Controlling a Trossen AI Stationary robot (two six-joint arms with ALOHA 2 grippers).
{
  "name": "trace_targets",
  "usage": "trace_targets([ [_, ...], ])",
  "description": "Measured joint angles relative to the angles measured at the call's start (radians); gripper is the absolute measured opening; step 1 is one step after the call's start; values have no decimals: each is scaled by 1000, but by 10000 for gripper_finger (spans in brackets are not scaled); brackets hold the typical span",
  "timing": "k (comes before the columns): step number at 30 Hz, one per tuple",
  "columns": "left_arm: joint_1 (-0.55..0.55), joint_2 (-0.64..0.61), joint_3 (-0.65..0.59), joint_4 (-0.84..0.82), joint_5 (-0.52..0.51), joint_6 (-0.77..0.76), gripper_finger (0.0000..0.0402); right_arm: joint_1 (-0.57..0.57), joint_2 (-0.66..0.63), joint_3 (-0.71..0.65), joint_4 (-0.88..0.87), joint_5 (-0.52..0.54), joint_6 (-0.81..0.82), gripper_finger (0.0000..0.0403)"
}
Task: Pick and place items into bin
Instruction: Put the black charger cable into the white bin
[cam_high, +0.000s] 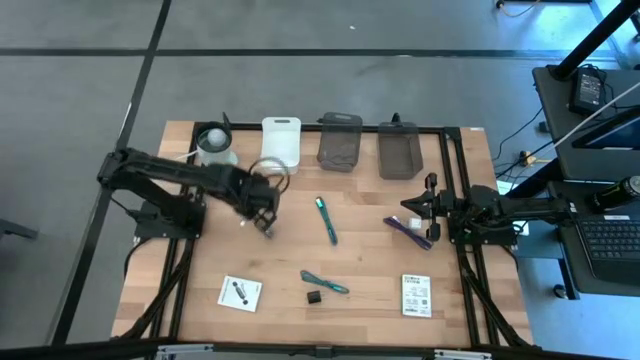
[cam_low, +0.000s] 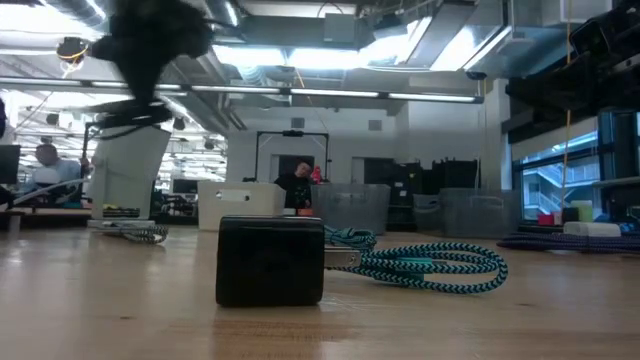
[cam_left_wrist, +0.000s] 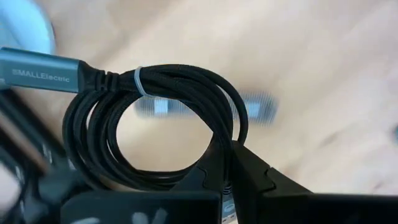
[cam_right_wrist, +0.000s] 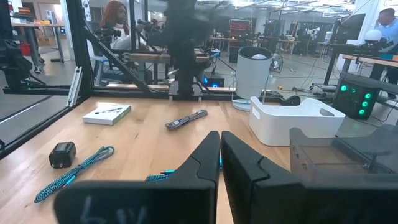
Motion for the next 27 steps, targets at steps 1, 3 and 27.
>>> trace_targets([
  [1,31,2,22,9,-11,48,4,0,0,0,0,0,0,21],
  [3,96,13,65,46,-20,158,4,0,0,0,0,0,0,21],
  [27,716,387,187,363,174,919,3,0,0,0,0,0,0,21],
])
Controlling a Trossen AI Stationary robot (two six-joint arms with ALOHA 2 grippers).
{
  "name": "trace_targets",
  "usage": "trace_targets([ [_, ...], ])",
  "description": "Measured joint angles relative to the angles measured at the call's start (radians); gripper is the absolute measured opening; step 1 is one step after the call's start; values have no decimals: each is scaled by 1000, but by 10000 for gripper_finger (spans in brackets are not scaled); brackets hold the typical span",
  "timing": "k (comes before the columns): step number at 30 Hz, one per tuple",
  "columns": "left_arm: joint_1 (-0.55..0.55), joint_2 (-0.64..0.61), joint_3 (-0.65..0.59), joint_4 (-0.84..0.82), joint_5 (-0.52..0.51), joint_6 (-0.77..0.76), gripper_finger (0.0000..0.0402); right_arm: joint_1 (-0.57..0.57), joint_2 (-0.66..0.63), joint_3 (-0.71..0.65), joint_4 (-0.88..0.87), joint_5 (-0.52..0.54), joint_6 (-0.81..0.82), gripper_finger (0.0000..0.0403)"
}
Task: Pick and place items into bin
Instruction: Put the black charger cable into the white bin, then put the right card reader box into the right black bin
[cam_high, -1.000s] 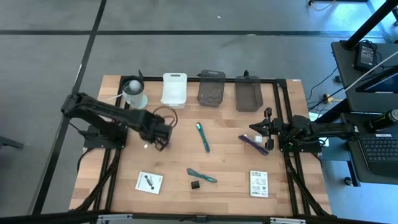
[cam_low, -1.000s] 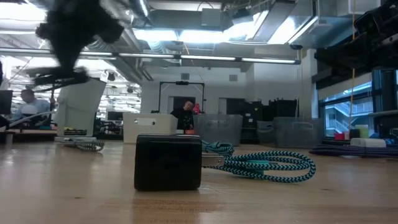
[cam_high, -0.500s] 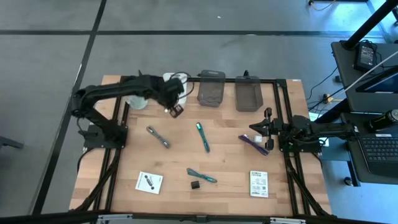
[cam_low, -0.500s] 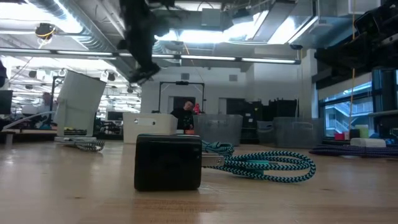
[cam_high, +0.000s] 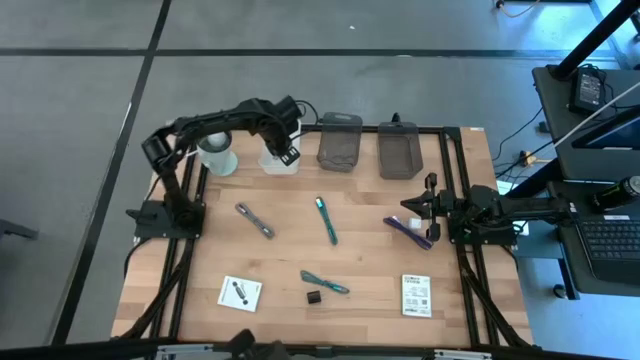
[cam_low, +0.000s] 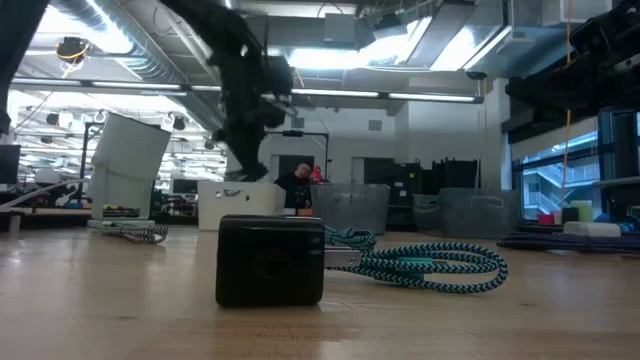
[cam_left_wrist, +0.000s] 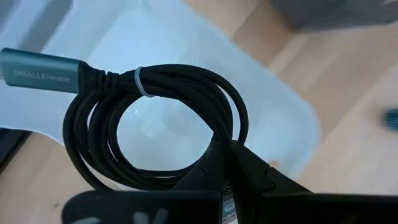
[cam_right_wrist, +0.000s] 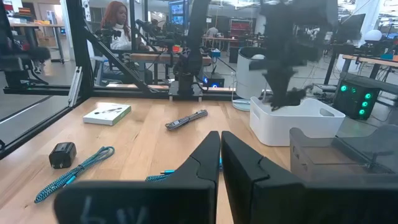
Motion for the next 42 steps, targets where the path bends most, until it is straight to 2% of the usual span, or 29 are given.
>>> trace_targets([
  [7,18,70,0,16,-6,22,10,0,0,0,0,0,0,21],
  [21,18,72,0,60,-10,0,48,0,0,0,0,0,0,21],
  [31,17,72,0,61,-14,-36,120,0,0,0,0,0,0,21],
  [36,18,31,0,64,-40,-99,138,0,0,0,0,0,0,21],
  [42,15,-97,0,72,-124,-179,139,0,0,0,0,0,0,21],
])
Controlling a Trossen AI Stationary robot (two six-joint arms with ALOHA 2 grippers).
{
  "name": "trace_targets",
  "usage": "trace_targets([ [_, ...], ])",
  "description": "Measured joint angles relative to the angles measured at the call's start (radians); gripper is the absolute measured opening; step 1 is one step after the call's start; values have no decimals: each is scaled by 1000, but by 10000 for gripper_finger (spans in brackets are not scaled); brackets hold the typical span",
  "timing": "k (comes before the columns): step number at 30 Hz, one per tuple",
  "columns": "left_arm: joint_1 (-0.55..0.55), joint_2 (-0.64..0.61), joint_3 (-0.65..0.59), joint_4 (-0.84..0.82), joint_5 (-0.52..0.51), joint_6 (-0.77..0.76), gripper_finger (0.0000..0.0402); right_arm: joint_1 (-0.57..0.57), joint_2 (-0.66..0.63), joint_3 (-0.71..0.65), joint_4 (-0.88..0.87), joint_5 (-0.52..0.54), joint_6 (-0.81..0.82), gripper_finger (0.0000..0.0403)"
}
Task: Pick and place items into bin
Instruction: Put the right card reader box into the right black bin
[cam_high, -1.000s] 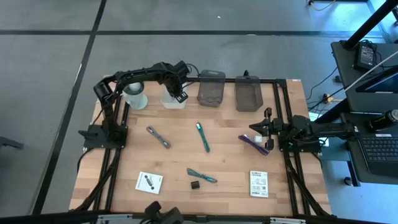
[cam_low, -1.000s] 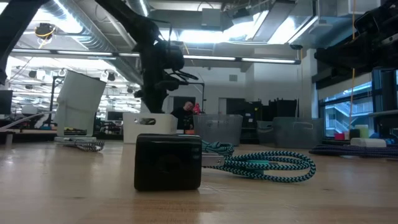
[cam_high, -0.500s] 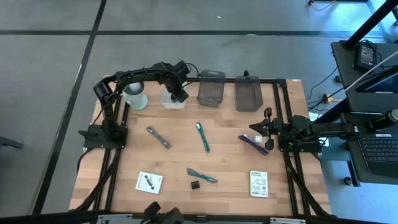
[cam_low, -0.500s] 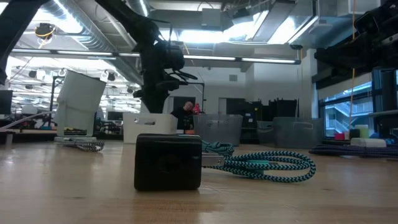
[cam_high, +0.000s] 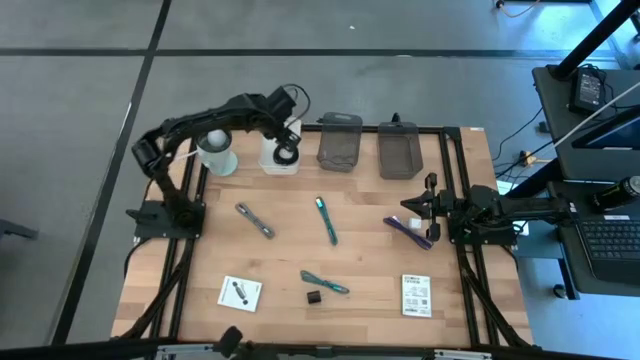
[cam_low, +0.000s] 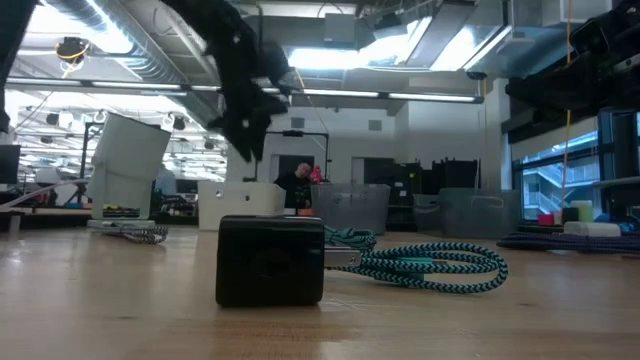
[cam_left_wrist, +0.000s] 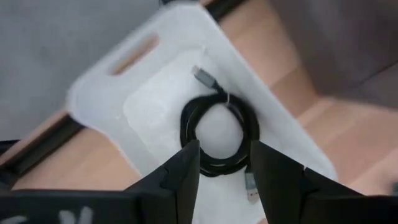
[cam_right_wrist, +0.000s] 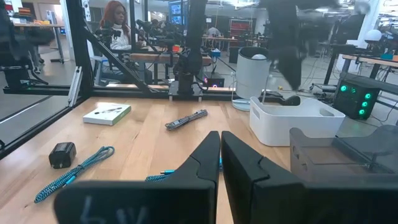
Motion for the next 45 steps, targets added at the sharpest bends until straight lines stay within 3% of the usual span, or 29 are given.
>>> trace_targets([
  [9,-109,-261,0,2,-13,-140,131,0,0,0,0,0,0,21],
  [15,-294,-341,0,2,-158,-190,122,0,0,0,0,0,0,21],
  [19,-412,-344,0,2,-242,-229,118,0,0,0,1,0,0,21],
  [29,-628,-290,0,2,-323,-319,120,0,0,0,1,0,30,21],
  [45,-732,-150,0,44,-356,-362,106,0,0,0,25,0,193,21],
])
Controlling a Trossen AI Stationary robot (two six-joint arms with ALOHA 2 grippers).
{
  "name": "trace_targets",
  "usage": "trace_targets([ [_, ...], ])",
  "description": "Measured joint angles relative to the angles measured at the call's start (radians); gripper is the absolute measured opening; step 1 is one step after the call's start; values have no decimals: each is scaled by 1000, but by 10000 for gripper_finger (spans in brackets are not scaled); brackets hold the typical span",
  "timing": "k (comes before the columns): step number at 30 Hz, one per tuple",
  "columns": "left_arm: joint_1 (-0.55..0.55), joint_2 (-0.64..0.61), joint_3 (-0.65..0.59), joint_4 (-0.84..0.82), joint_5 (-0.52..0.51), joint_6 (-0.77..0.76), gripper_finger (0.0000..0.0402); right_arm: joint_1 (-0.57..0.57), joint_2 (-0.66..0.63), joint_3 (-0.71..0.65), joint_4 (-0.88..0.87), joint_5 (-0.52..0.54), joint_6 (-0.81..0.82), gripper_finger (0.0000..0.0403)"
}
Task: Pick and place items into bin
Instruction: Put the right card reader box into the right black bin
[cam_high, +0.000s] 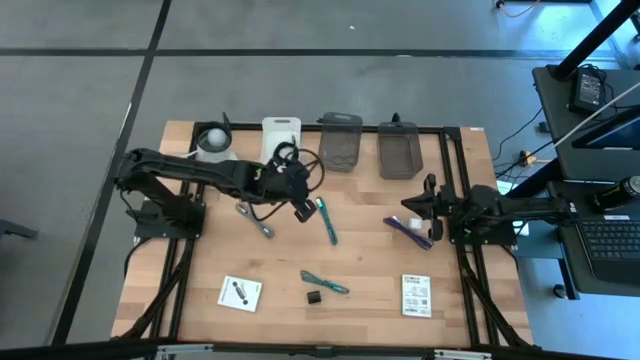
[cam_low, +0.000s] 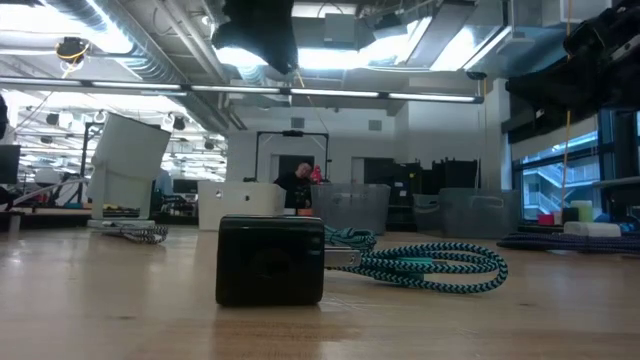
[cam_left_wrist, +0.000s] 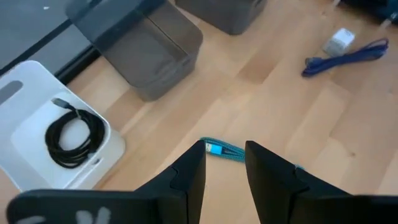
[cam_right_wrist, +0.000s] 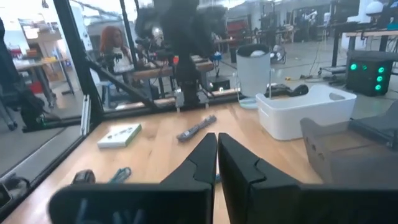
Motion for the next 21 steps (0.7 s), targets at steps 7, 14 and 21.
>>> trace_targets([
  [7,-2,90,0,71,39,2,102,0,3,7,67,0,73,15],
  [14,3,179,0,149,90,45,100,0,94,123,64,16,69,5],
  [21,10,209,0,151,89,50,100,0,319,317,-83,18,74,2],
])
